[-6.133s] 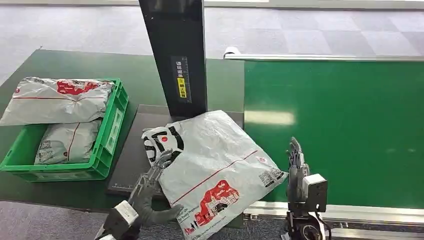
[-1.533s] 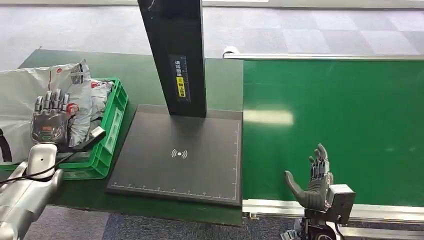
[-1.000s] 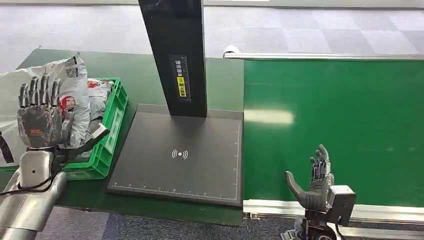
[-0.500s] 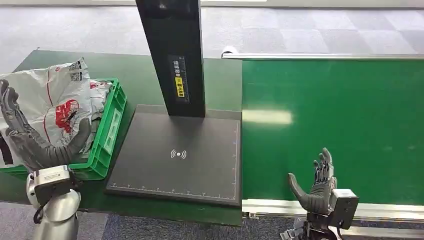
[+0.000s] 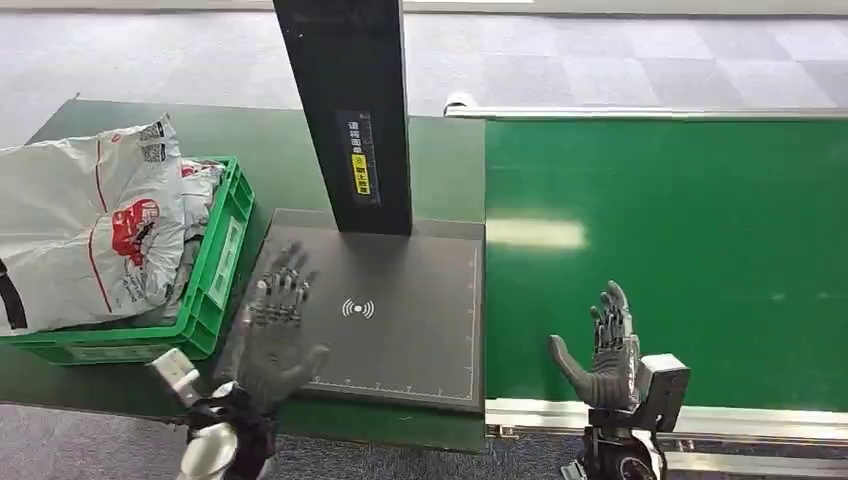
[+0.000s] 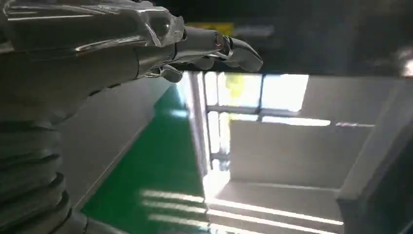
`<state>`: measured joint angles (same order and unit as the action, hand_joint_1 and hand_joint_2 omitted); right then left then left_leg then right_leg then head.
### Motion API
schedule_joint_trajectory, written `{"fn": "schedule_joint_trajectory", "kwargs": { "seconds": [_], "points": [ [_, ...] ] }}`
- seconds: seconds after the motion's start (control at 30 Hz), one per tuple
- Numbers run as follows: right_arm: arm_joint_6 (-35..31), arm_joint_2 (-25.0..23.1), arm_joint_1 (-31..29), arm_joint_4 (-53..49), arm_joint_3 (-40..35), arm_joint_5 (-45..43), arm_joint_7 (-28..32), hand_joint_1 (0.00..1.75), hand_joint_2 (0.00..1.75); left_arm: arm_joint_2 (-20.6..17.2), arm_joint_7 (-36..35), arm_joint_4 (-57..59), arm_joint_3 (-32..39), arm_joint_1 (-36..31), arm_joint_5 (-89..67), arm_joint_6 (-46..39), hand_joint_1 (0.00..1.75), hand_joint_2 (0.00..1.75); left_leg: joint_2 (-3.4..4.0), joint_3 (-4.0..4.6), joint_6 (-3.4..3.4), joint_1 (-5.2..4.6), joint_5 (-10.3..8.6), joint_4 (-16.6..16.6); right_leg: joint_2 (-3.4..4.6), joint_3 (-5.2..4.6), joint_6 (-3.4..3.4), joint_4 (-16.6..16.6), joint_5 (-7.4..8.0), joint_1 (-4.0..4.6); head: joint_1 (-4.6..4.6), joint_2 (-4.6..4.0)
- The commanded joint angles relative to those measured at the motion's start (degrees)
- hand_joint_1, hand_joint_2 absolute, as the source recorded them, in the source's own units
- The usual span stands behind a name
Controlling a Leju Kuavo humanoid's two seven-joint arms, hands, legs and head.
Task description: Moved the parcel from conveyor to table for the left to box.
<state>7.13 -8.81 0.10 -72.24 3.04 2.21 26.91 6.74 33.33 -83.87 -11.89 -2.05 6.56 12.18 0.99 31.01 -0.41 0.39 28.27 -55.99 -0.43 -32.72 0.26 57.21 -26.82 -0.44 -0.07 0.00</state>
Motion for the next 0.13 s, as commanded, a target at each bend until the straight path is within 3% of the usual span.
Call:
{"fn": "schedule_joint_trajectory", "kwargs": {
  "seconds": [0.03, 0.13],
  "points": [
    [4.75, -0.93, 1.09, 6.67, -2.96, -1.78, 1.4, 0.0, 1.75, 4.52, -0.06, 27.62, -1.64, -2.35, 0.28, 5.11, 0.0, 1.75, -0.12, -0.29, -0.01, 0.01, -0.08, 0.28, -0.03, 0.3, -0.02, -0.25, 0.04, 0.0, -0.07, 0.0],
    [5.29, -1.29, 1.29, 5.86, -3.53, -2.51, 1.15, 0.0, 1.75, 4.65, -1.43, 25.36, -2.25, -1.12, 0.6, 5.27, 0.0, 1.75, -0.05, -0.17, -0.01, 0.06, -0.02, 0.14, 0.03, 0.16, -0.02, -0.13, 0.01, 0.05, -0.04, 0.0]
  ]
}}
